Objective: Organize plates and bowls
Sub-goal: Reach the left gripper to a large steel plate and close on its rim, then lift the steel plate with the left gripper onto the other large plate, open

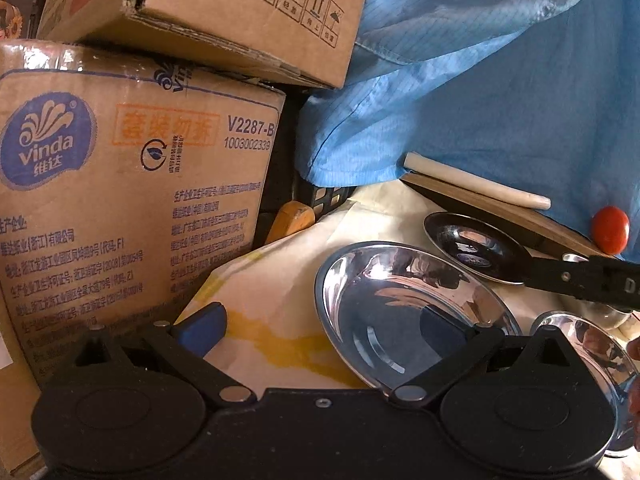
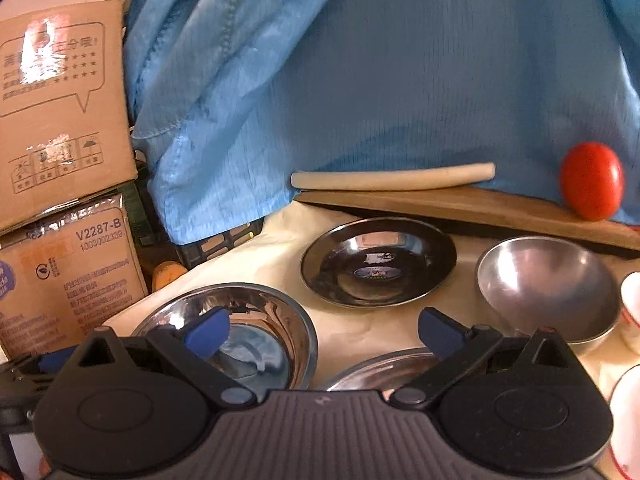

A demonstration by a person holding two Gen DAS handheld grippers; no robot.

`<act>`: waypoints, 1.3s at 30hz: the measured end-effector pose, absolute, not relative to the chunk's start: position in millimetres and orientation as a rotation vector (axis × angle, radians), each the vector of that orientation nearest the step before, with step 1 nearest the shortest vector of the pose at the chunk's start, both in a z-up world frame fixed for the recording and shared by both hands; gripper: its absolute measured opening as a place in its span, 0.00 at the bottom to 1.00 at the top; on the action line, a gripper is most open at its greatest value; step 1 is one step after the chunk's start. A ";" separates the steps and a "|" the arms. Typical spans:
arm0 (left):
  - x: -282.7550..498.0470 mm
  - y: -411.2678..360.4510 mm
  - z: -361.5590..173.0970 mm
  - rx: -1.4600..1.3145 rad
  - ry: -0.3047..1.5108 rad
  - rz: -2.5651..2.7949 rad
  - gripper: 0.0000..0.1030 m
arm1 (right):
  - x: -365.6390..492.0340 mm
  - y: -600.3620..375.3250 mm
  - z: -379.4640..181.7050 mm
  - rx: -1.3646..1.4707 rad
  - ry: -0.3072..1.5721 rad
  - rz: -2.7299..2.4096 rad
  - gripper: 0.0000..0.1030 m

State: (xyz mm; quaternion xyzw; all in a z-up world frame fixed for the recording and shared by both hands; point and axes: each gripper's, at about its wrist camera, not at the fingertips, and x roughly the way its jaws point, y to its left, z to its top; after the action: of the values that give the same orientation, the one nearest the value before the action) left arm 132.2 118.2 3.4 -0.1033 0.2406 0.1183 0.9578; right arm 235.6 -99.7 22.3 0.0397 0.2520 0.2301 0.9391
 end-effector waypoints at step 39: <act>140.4 121.3 -7.9 -0.314 0.504 0.194 0.27 | 260.9 -78.6 -0.8 0.090 0.676 0.511 0.16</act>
State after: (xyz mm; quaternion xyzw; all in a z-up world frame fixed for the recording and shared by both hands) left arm 140.4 121.3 -7.9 -0.1544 0.2481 0.0954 0.9516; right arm 260.9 -78.6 -0.8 0.0437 0.3276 0.2480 0.9106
